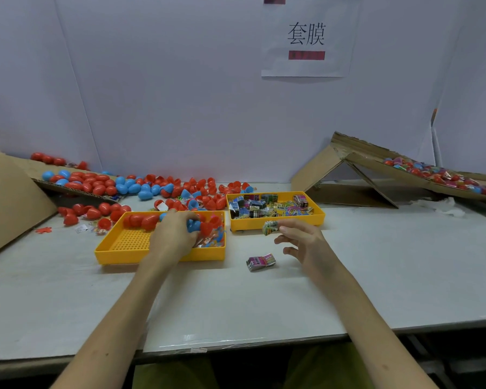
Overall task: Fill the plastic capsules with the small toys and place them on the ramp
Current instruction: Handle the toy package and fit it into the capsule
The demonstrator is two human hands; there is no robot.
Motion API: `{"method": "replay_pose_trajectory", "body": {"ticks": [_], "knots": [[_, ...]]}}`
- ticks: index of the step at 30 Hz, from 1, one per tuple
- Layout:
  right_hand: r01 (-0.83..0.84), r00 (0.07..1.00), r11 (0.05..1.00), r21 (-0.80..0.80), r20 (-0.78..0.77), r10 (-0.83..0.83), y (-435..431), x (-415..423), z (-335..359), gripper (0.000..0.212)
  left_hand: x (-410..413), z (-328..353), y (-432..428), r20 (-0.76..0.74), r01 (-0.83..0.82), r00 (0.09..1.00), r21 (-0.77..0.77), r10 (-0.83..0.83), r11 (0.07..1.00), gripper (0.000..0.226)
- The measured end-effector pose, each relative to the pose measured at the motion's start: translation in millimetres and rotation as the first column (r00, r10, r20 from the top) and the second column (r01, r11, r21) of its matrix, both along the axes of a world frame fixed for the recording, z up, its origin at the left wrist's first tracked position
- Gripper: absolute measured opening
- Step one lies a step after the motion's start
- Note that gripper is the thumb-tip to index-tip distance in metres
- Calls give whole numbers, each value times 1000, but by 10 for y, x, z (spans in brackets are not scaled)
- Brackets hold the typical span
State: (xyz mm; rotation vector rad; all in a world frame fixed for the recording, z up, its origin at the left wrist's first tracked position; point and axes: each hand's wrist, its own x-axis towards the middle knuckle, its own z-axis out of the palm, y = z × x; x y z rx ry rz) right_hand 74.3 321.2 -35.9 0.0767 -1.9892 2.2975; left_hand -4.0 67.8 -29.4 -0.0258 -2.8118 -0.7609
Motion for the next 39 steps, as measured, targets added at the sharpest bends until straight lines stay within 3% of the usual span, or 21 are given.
{"method": "replay_pose_trajectory", "body": {"ticks": [2,5,7,9,11,13,16,18,19,22,26,39], "knots": [[0,1000,1000,5,0,0,2,-3,6,19,51,-24,47,-95,-84,992,-60,78,995,45],[-1,1000,1000,-10,-7,1,8,0,1,18,173,22,78,-362,-191,923,-140,129,972,42],[0,1000,1000,-17,-12,0,16,-2,-5,13,220,93,126,-516,-92,855,-50,53,994,39],[-3,1000,1000,-16,-15,3,15,1,-5,13,266,184,224,-548,178,834,172,-56,969,35],[4,1000,1000,-25,-13,-4,10,7,7,15,308,257,365,-456,426,871,519,-181,741,25],[17,1000,999,-48,-19,-17,2,16,19,19,346,264,484,-353,442,895,786,-273,432,26],[27,999,995,-92,-35,-31,3,20,31,19,367,146,599,-287,327,885,944,-367,51,27],[32,998,995,-90,-44,-36,2,13,25,17,400,65,638,-269,277,876,960,-399,-39,33],[32,998,996,-85,-52,-37,3,4,19,20,403,35,651,-264,280,873,960,-411,-20,36],[31,997,998,-62,-66,-35,-5,6,16,25,419,-14,659,-241,333,870,930,-430,153,34],[34,997,997,-72,-68,-39,-10,9,22,23,451,-34,670,-224,320,873,933,-433,163,35],[33,997,999,-33,-63,-35,-14,1,12,20,478,-60,715,-239,384,881,866,-409,321,23]]}}
